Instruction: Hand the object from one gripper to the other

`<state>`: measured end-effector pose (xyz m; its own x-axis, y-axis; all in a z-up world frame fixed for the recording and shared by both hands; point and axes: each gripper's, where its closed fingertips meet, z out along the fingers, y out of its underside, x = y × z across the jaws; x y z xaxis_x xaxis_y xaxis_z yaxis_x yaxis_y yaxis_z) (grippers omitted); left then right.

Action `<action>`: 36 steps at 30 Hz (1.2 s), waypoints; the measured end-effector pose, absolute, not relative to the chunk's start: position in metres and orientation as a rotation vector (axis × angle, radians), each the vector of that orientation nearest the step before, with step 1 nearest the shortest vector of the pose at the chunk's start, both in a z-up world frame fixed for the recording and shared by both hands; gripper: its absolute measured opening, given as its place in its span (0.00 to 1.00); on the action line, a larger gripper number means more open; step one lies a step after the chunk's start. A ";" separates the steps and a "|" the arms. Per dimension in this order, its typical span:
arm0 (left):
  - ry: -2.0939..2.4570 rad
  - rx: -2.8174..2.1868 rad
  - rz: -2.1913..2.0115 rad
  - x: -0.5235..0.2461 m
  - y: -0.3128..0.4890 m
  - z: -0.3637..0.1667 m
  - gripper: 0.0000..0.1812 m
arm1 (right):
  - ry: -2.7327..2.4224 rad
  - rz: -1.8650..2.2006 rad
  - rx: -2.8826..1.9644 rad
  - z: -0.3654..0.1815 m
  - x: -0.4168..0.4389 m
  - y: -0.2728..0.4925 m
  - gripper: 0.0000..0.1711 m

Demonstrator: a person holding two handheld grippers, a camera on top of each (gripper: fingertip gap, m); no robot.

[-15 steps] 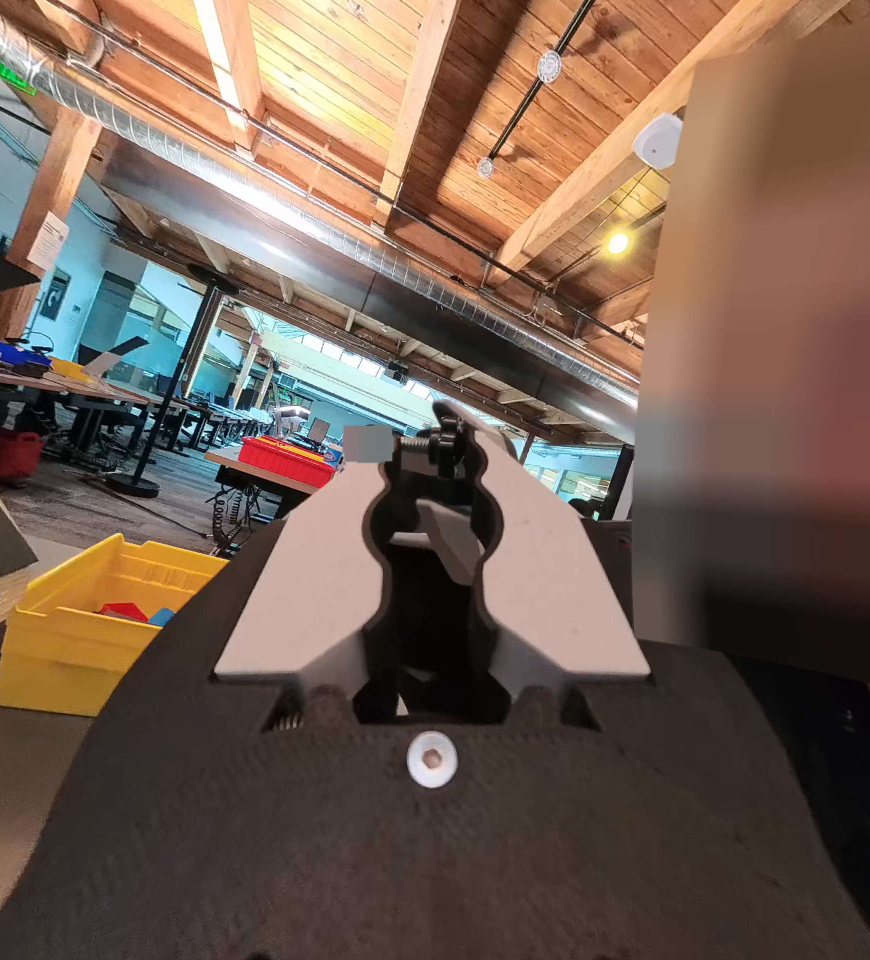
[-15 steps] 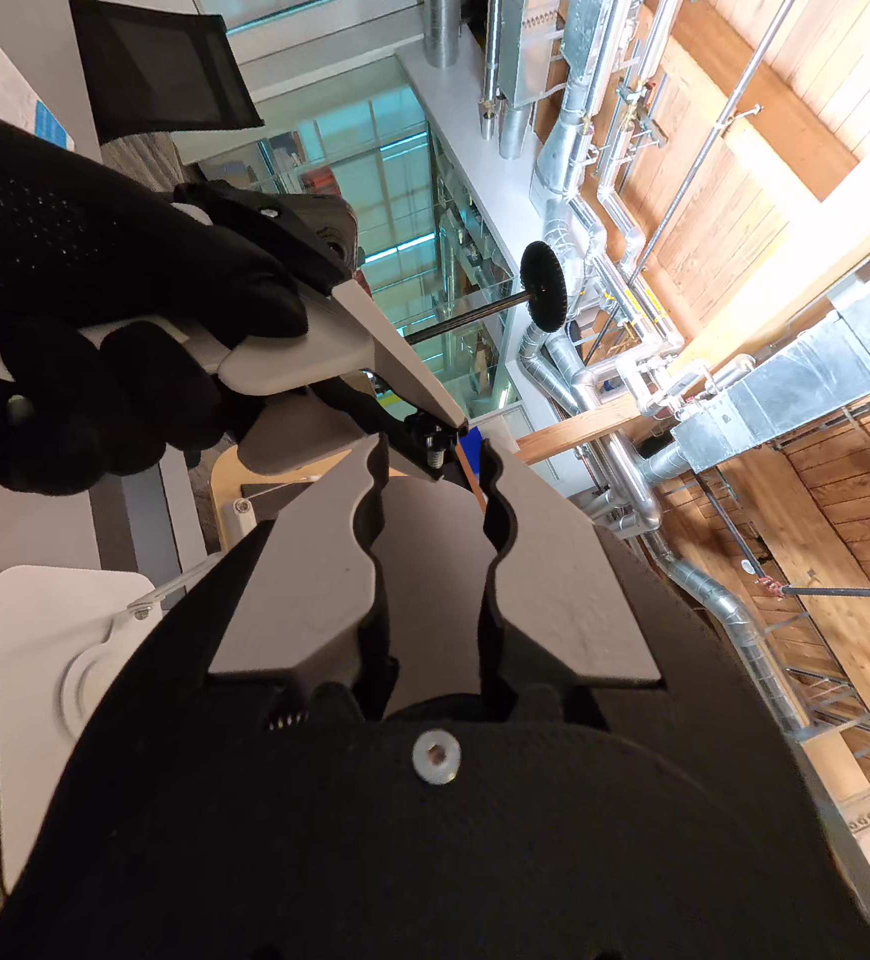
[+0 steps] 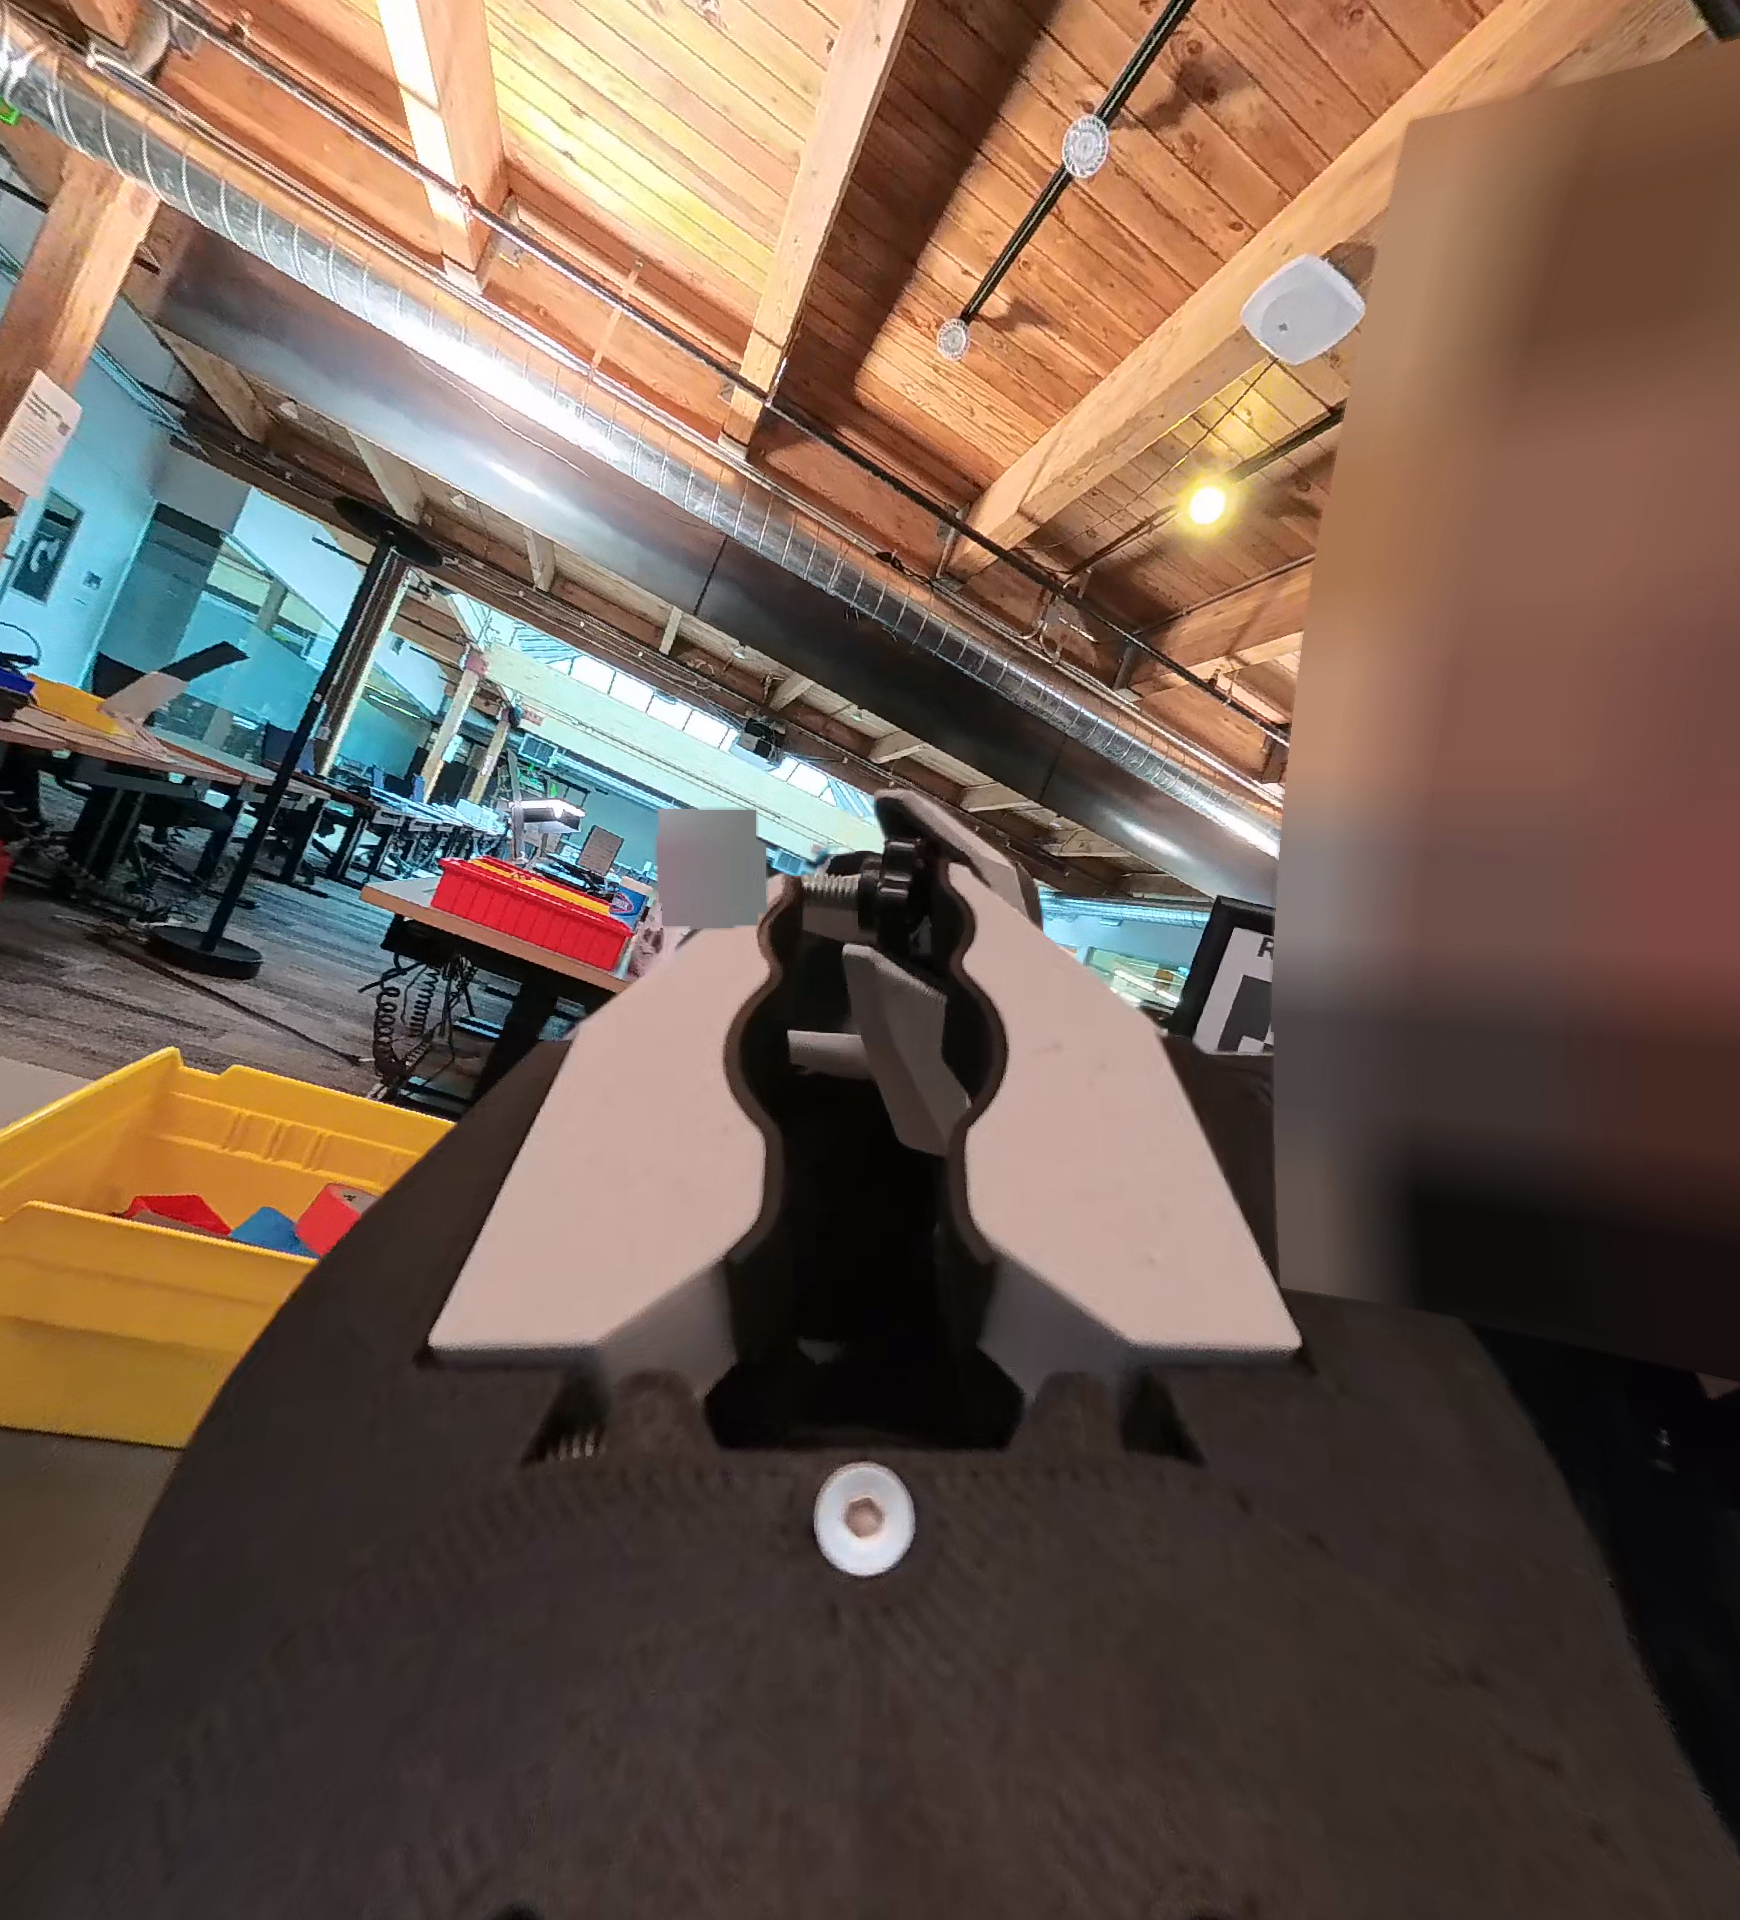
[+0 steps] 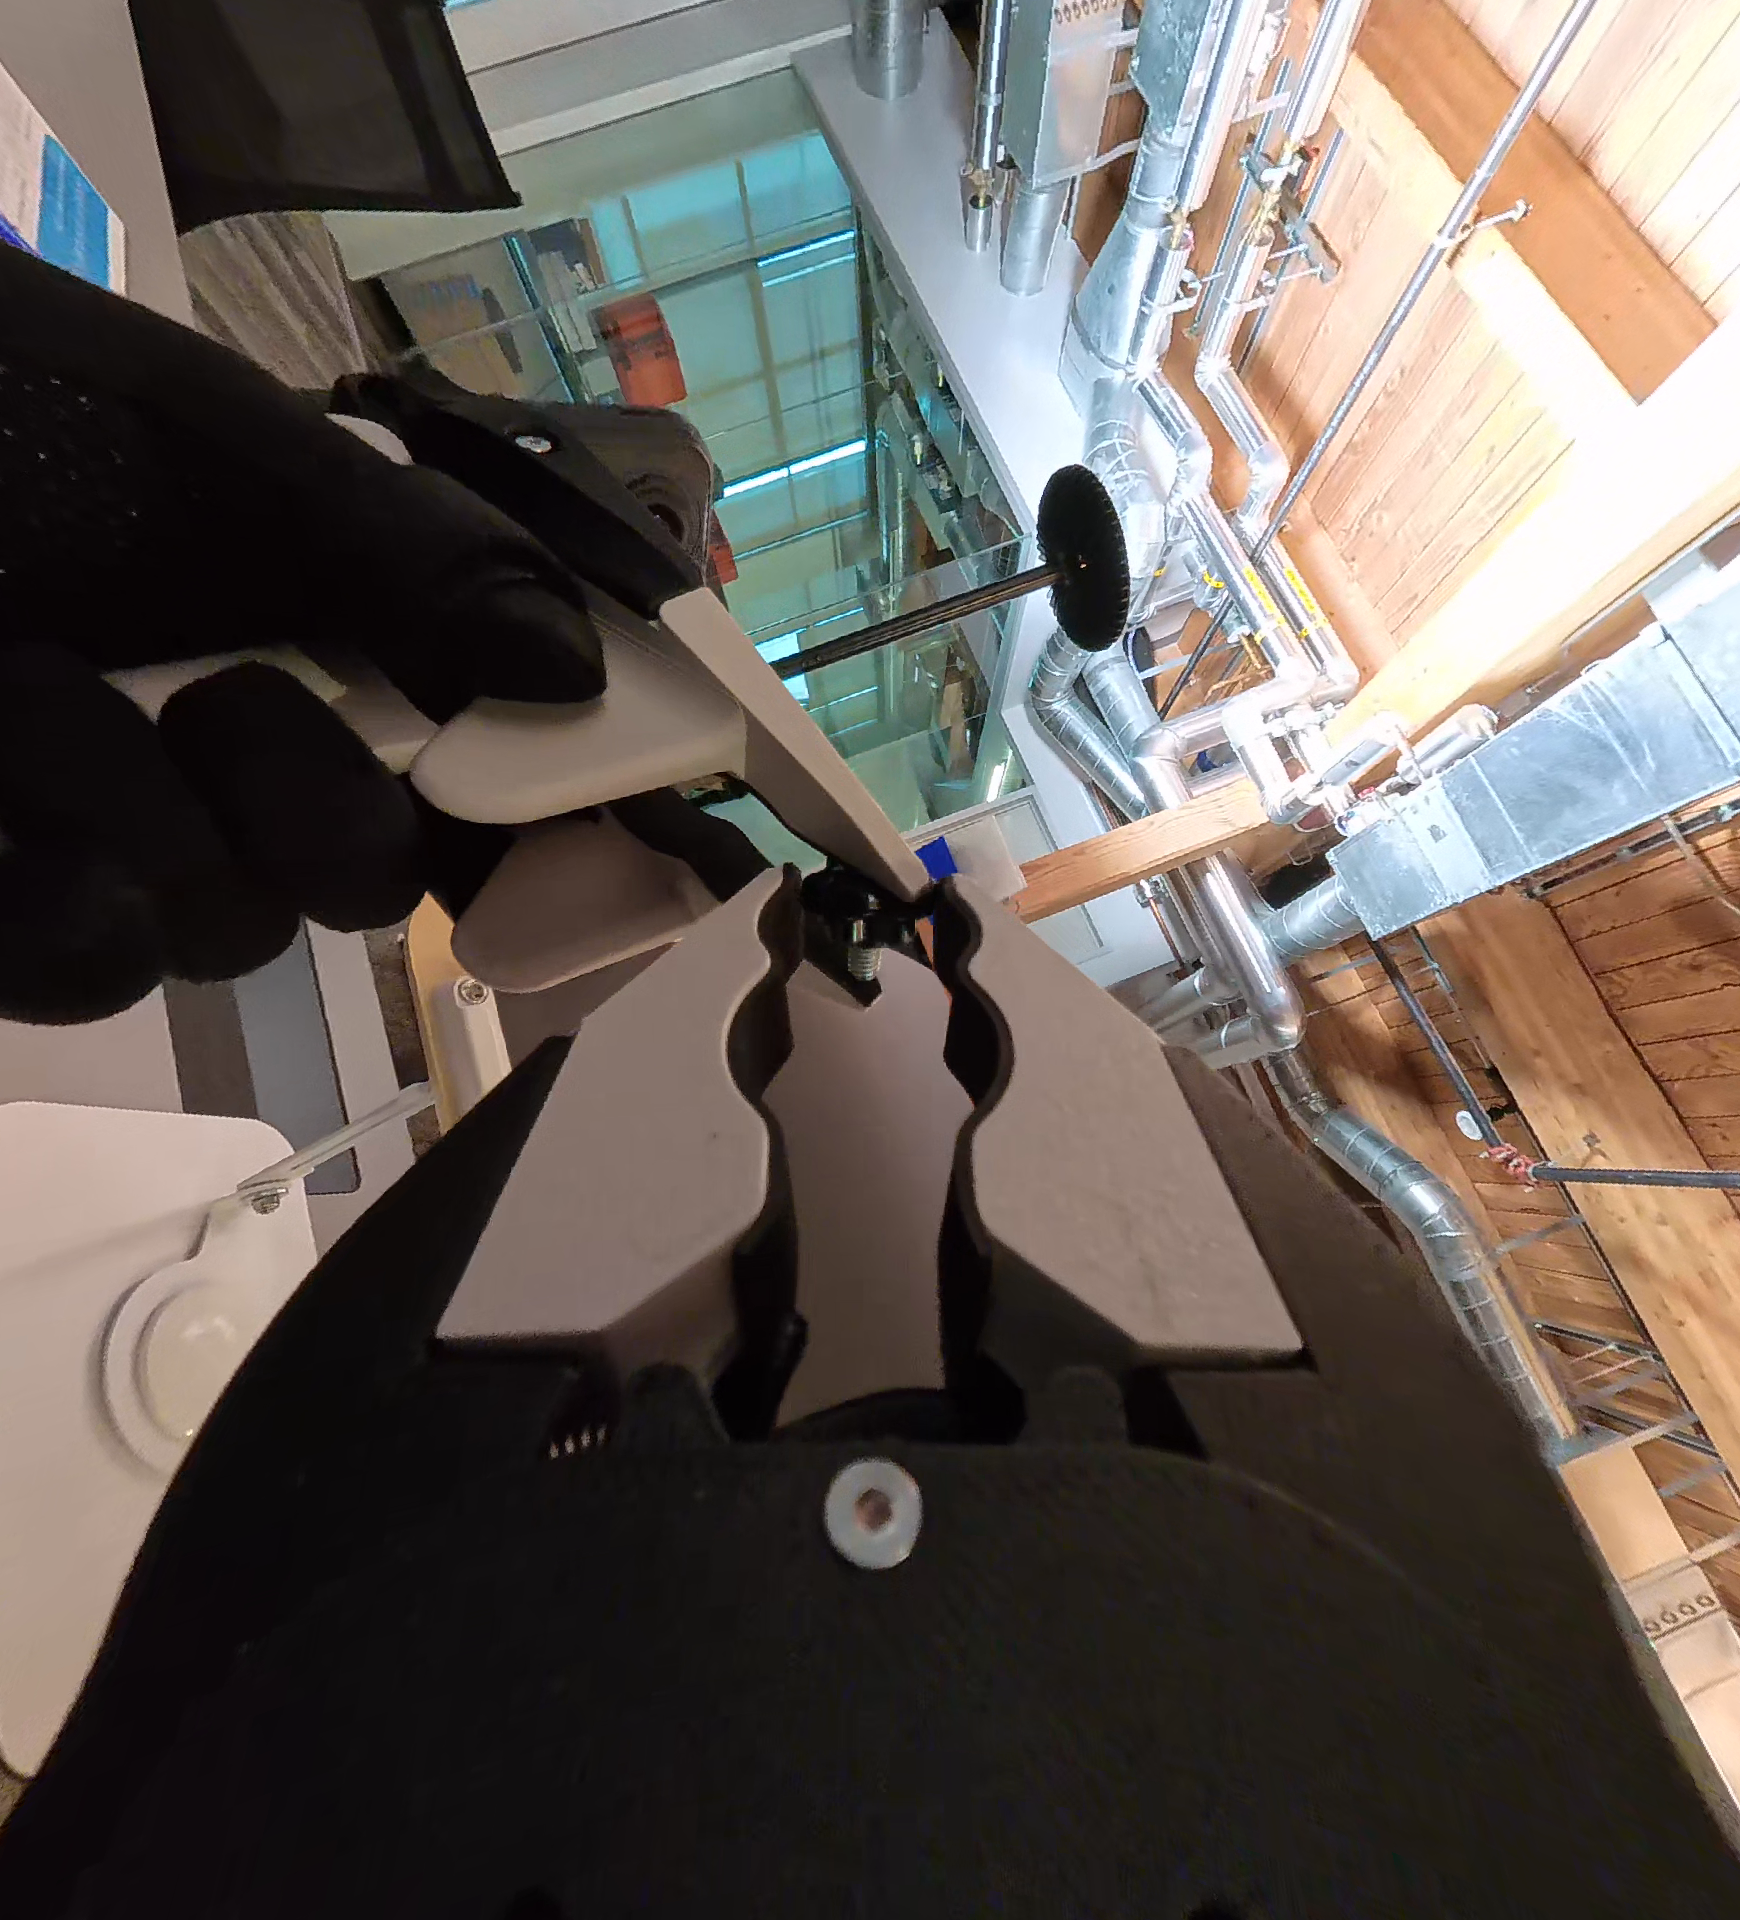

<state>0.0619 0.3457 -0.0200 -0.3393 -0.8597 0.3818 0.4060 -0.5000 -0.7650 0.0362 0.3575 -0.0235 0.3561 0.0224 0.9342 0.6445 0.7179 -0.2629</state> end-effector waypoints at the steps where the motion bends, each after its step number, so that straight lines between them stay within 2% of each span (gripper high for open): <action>1: 0.713 -1.007 -1.912 0.062 0.346 -0.020 0.13 | -1.156 -0.435 -0.697 -0.024 0.037 0.358 0.13; 4: 0.686 -1.021 -1.810 0.060 0.356 -0.020 0.21 | -1.149 -0.326 -0.786 -0.026 0.041 0.364 0.13; 6: 0.698 -1.025 -1.654 0.055 0.362 -0.021 0.22 | -1.122 -0.180 -0.881 -0.026 0.046 0.369 0.13; 13: 0.992 -0.899 -0.387 0.054 0.372 -0.035 0.27 | -0.988 0.688 -1.158 -0.022 0.059 0.364 0.13; 16: 1.064 -0.794 -0.050 0.059 0.367 -0.038 0.28 | -0.963 0.997 -1.222 -0.027 0.059 0.359 0.13; 25: 1.146 -0.670 0.157 0.073 0.349 -0.042 0.19 | -0.992 1.320 -1.318 -0.046 0.052 0.351 0.13; 36: 1.297 -0.688 0.208 0.074 0.350 -0.059 0.15 | -1.035 1.302 -1.368 -0.058 0.060 0.352 0.13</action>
